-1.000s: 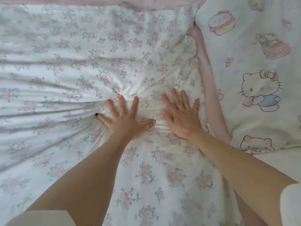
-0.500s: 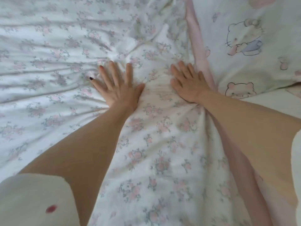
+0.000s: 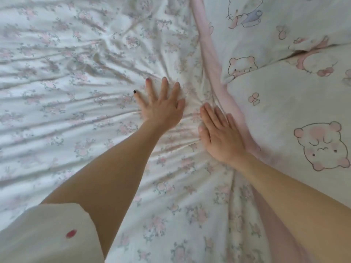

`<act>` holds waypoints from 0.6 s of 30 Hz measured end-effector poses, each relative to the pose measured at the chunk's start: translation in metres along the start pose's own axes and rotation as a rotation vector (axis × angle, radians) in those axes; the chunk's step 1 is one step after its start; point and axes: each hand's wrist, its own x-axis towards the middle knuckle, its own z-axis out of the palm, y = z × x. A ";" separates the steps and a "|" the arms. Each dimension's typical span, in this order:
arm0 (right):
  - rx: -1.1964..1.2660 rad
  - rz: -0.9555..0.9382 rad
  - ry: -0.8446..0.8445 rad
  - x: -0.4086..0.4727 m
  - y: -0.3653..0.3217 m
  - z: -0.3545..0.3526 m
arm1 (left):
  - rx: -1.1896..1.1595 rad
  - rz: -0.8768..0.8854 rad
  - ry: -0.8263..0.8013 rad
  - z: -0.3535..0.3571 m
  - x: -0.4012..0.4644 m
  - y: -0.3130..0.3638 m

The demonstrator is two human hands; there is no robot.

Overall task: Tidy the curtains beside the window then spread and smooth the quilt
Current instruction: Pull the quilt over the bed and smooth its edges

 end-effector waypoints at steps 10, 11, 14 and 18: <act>0.108 0.187 0.055 -0.076 -0.032 -0.008 | -0.054 0.006 0.085 0.040 -0.156 0.025; 0.119 0.148 0.060 -0.100 -0.039 -0.005 | -0.070 -0.001 0.087 0.046 -0.171 0.027; 0.077 0.040 -0.041 -0.171 -0.056 0.007 | -0.058 0.042 0.119 0.058 -0.215 0.032; 0.139 0.190 -0.085 -0.232 -0.052 0.023 | -0.028 0.094 0.109 0.074 -0.277 0.043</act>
